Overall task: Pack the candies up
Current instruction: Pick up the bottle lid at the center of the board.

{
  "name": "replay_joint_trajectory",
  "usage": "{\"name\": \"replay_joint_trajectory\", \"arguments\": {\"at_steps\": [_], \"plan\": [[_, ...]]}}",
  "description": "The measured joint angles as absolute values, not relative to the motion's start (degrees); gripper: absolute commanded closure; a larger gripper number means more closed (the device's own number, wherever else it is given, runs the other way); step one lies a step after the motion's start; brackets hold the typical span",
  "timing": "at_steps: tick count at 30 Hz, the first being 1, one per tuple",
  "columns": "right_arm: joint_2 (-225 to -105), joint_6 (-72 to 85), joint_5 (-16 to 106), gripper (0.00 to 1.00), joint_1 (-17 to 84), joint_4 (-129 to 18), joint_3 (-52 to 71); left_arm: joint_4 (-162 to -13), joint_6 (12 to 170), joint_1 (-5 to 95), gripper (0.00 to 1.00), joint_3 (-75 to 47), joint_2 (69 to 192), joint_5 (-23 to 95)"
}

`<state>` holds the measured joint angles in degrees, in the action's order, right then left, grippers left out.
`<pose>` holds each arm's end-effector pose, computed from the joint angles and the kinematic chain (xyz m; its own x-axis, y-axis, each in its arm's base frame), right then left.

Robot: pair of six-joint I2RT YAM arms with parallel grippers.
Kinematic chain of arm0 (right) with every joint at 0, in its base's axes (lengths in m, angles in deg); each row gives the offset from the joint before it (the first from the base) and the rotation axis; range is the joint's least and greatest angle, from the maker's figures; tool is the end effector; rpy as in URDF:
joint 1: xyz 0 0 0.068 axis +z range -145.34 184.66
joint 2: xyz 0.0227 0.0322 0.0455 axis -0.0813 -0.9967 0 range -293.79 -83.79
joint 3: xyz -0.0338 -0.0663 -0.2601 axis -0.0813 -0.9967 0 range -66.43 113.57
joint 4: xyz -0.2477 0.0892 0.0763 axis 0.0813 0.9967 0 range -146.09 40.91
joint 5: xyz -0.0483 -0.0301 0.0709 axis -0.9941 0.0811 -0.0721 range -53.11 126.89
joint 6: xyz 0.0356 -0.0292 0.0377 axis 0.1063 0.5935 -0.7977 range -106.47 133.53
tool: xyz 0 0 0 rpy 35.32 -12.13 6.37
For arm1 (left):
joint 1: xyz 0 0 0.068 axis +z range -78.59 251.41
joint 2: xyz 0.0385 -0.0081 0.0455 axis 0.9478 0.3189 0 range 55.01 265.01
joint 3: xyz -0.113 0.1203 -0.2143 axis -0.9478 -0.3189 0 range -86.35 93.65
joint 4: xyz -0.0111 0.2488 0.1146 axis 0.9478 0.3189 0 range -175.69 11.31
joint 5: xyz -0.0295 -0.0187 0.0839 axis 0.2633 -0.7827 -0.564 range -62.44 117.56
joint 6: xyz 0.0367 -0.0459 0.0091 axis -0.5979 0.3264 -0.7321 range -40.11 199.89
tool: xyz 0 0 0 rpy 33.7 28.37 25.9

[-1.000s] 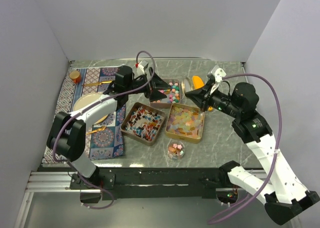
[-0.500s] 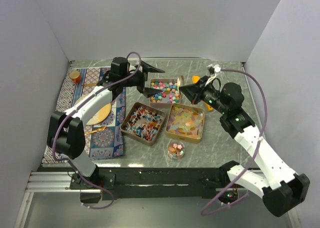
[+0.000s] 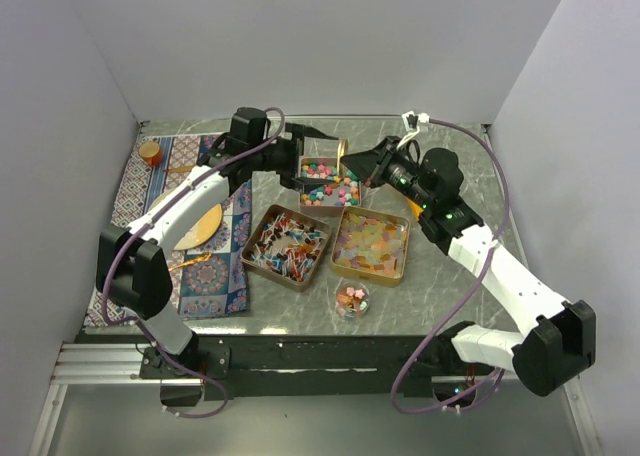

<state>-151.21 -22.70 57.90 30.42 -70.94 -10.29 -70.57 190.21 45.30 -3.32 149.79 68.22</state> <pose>0.2628 0.1441 0.3705 -0.3850 0.4268 -0.8183 -0.6204 0.5368 0.5718 0.3490 -0.2026 0.3319 -0.6615 -0.4679 0.5861 -0.6778 0.0386 -0.7342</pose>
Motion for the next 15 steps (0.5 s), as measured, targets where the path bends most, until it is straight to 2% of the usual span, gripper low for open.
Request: {"name": "replay_joint_trajectory", "arguments": {"at_steps": [15], "plan": [[-153.4,-23.7,57.5,1.0,34.6,-72.8,-7.5,-71.0,192.1,47.0,0.06,-4.3,150.1,69.1]]}}
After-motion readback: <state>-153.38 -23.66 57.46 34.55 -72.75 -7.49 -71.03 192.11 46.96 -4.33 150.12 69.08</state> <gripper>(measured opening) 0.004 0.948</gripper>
